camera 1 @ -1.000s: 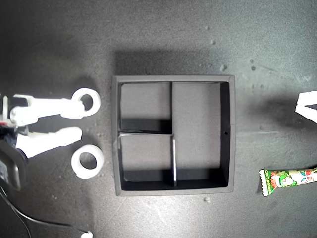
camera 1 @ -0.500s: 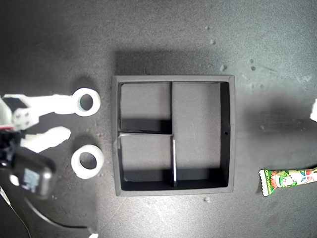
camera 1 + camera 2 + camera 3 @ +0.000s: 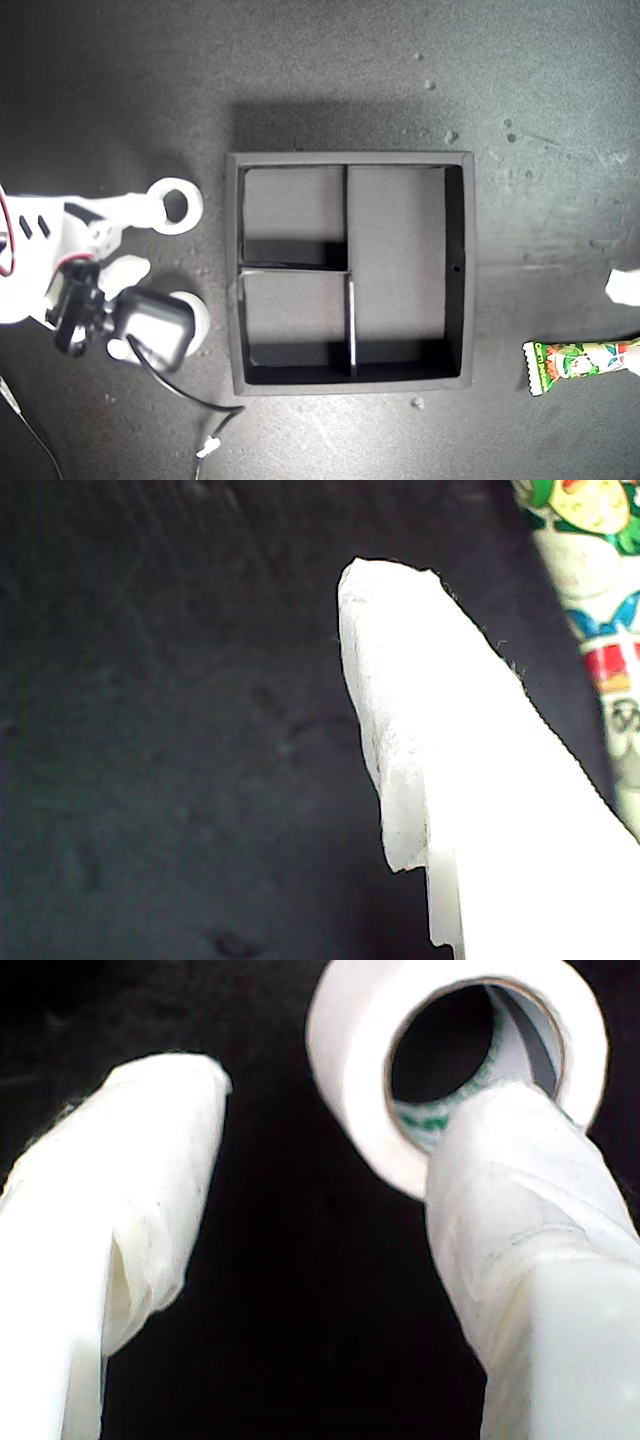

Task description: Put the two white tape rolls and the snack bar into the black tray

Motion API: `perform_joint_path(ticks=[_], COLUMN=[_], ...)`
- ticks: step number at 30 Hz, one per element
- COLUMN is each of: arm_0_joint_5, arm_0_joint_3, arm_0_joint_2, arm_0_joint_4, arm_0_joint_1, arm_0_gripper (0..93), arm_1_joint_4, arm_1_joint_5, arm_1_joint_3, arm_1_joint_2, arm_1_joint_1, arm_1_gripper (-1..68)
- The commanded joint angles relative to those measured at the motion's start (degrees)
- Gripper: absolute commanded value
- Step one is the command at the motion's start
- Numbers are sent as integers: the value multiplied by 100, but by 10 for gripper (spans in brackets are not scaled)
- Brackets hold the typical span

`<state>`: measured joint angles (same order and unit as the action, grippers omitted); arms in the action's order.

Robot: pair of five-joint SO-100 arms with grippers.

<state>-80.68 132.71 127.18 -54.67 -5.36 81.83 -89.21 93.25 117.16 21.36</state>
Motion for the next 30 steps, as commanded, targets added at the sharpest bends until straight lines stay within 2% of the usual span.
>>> perform_joint_path(ticks=[1,8,25,28,30], arm_0_joint_5=[62,79,149,79,44], arm_0_joint_3=[26,70,44,-44,-62], arm_0_joint_2=[-62,-378,-1424,-1679,-1749], arm_0_joint_4=[352,633,1160,1160,1160], arm_0_joint_1=[44,62,316,413,519], arm_0_gripper=[158,157,159,121,62], arm_1_joint_4=[-387,-870,-1731,-1775,-1775], arm_1_joint_5=[-571,-940,-1072,-1187,-1354], arm_1_joint_3=[378,940,1644,1696,1731], arm_1_joint_2=[-18,-18,-18,-18,-18], arm_1_joint_1=[404,773,1020,1099,1195], arm_1_gripper=[228,224,223,227,230])
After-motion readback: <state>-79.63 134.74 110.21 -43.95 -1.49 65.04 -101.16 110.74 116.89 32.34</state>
